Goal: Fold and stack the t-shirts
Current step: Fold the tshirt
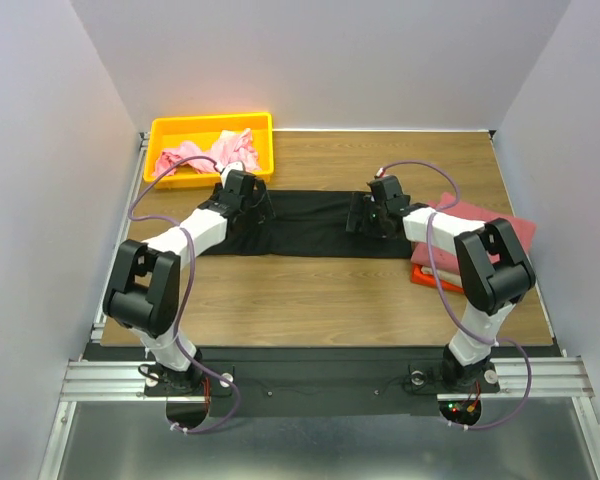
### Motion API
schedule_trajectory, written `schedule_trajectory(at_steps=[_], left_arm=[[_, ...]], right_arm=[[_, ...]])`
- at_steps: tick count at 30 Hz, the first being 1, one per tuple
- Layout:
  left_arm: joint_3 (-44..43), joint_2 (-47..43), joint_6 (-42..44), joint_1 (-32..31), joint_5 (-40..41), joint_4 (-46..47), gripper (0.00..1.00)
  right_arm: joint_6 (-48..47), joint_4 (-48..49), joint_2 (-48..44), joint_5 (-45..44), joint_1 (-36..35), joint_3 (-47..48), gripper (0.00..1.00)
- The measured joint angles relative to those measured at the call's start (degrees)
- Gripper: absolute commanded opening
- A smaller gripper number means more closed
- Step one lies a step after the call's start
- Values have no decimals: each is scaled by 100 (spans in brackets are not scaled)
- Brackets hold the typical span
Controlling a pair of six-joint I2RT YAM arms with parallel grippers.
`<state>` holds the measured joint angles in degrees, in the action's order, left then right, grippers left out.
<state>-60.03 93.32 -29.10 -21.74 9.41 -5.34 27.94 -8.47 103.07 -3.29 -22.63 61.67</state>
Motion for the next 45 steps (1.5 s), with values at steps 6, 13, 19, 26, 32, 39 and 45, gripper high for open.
schedule_trajectory(at_steps=[6,13,19,26,32,39,45], left_arm=[[-264,468,-81,-2,354,-249,99],[-732,876,-184,103,1078,-774,98],[-1211,1244,-175,234,1513,-1095,99],[-1322,1473,-66,299,1639,-1296,98],[-1322,1473,57,299,1543,-1237,98],[-1541,1497,81,339,1502,-1198,99],[-1606,1493,127,385,938,-857,98]], right_arm=[[59,289,-39,-22,-4,-146,100],[101,435,-83,-87,-26,-254,100],[146,490,-83,-166,-28,-286,100],[162,597,-94,-247,-31,-339,100],[168,597,-94,-269,-31,-339,100],[168,660,-131,-328,-31,-417,100],[164,669,-157,-382,-31,-450,100]])
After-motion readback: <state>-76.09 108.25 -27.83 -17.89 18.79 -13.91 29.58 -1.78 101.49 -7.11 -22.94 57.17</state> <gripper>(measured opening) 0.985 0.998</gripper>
